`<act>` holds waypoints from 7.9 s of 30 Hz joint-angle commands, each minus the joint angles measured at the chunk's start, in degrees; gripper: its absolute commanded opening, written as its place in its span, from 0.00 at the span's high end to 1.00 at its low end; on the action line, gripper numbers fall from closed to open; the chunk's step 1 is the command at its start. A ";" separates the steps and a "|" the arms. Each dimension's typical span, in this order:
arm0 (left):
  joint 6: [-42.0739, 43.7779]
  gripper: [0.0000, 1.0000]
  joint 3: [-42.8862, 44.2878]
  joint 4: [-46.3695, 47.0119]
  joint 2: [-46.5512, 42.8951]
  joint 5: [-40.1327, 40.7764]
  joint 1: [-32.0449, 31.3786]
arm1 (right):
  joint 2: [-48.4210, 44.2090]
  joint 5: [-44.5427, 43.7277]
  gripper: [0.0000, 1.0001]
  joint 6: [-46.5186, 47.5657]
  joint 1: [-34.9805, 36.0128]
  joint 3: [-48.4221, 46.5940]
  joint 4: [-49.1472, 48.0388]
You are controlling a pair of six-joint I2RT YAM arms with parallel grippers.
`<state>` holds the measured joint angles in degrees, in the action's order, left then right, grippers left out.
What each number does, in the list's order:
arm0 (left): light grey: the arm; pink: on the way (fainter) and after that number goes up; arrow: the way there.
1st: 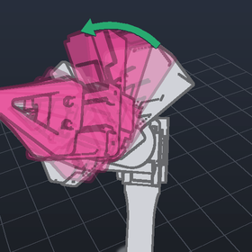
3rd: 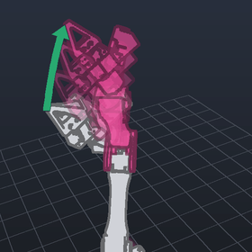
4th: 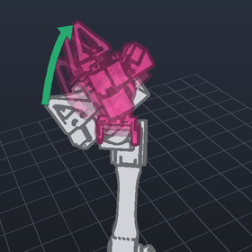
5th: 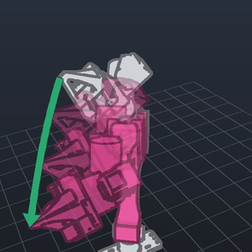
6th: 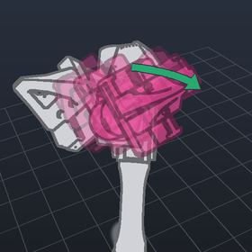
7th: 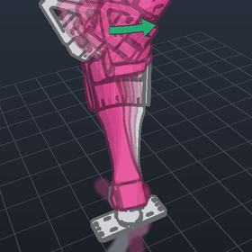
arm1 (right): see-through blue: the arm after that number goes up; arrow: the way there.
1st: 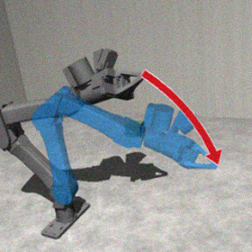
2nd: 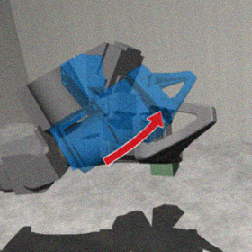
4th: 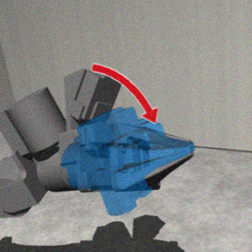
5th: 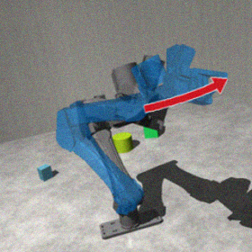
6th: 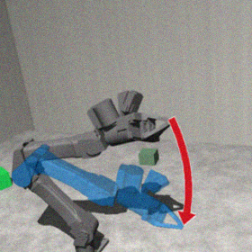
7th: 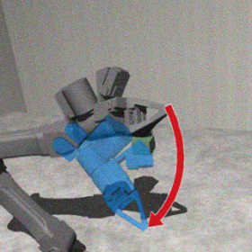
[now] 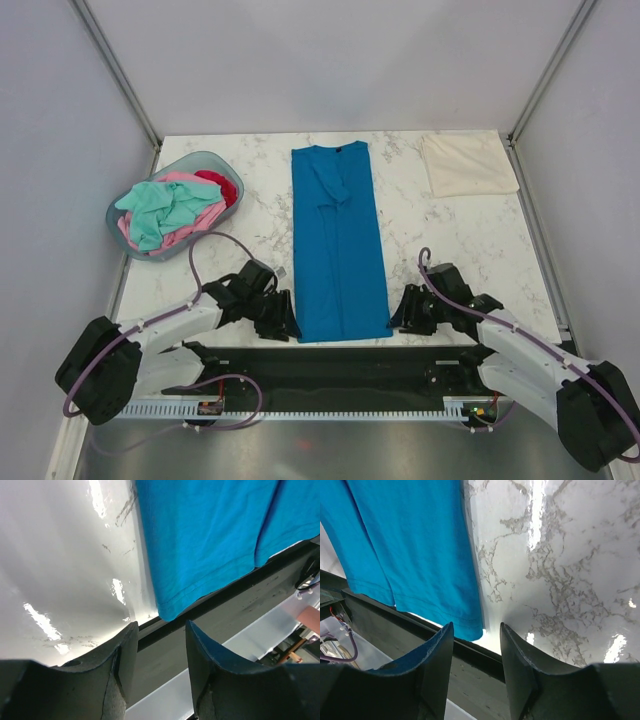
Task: Fold and stack the t-shirts
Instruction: Fold the tshirt
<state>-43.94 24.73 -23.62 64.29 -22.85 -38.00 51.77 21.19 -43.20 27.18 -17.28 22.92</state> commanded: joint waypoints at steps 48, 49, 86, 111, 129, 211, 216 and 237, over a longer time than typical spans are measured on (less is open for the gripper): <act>-6.86 0.98 2.51 4.73 -0.13 -1.15 -0.32 | -0.27 0.08 1.00 -4.00 1.03 -2.49 -3.84; -6.51 0.98 3.65 4.28 0.13 -0.79 -0.24 | 0.17 -0.79 1.00 -3.82 1.03 -2.93 -3.67; 6.23 0.98 61.64 -4.86 48.45 -3.77 23.67 | 53.34 -5.99 1.00 17.62 -8.72 -60.93 -1.38; 5.97 0.98 79.33 -6.18 64.46 -0.08 27.27 | 71.54 0.34 1.00 18.85 -12.94 -80.37 -4.37; 13.44 0.48 65.11 -14.00 46.72 9.58 23.33 | 58.73 -0.10 0.50 19.99 -14.96 -64.85 2.31; 11.51 0.66 59.29 -8.38 54.19 14.94 17.34 | 62.93 -10.55 0.97 21.58 -9.86 -58.22 -6.66; 12.92 0.61 61.04 -10.65 50.94 12.04 17.43 | 60.12 -12.05 0.95 20.53 -10.04 -58.04 -5.17; 5.37 0.47 17.04 1.97 16.21 -3.24 15.50 | 24.97 -6.60 0.48 4.89 -9.52 -25.10 -0.94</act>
<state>-33.91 45.21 -29.54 82.02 -21.39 -22.02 80.23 12.34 -33.56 17.15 -45.23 24.88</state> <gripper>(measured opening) 0.532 0.512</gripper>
